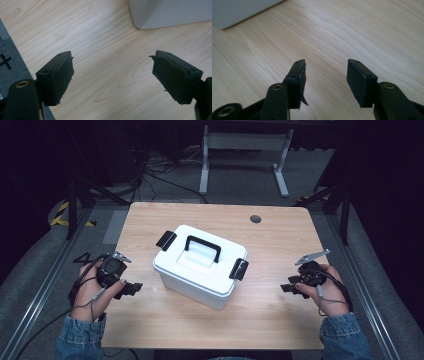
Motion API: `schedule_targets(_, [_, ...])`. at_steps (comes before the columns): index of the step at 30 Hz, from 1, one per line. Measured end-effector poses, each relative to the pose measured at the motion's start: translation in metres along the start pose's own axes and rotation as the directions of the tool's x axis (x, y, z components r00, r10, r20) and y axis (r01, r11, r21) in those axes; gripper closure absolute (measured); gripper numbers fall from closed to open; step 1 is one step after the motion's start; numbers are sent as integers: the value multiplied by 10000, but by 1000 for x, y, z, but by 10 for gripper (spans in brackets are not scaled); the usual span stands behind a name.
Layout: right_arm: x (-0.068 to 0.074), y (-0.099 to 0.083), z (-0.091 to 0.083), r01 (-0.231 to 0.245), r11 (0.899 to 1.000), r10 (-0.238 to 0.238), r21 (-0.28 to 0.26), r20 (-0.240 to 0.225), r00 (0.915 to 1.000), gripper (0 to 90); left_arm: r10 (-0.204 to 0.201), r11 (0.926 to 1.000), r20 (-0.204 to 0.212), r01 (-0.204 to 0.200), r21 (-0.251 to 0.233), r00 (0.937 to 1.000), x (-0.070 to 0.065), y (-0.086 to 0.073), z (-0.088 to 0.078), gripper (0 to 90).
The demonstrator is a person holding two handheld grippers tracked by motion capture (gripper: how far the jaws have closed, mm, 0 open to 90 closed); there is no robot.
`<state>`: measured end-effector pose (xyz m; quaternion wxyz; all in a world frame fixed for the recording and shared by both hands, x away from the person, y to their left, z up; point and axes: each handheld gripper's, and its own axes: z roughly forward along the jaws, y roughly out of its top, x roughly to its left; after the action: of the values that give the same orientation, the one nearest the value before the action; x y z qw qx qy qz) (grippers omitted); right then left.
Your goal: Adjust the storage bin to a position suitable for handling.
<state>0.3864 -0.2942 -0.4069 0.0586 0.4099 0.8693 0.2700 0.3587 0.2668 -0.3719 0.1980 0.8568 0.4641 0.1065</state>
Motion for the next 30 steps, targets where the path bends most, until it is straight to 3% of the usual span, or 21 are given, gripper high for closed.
schedule_targets(1, [1,3,-1,374,9993,-374,-43,30,9993,493,34,10000,-131,-35,-26,9999,0,1,0,179])
schedule_targets(6, [5,10,-5,901,9953,-893,-357,216,9958,477,-61,9998,-154,58,-194,9999,0,3,0,181])
schedule_targets(8, [9,16,-9,643,9973,-644,-358,-23,9979,484,-240,9995,-82,238,-187,9997,0,2,-1,182])
schedule_targets(11, [17,30,-18,925,9945,-915,-488,215,9956,462,-255,9992,-107,251,-323,9996,2,3,-3,183])
schedule_targets(18, [39,64,-36,1330,9839,-1371,-1195,-265,9902,471,-145,9986,37,147,-503,9999,4,5,-5,196])
schedule_targets(30, [70,118,-45,1939,9686,-2046,-1554,-561,9772,481,-19,9988,215,29,-491,9998,5,12,-4,203])
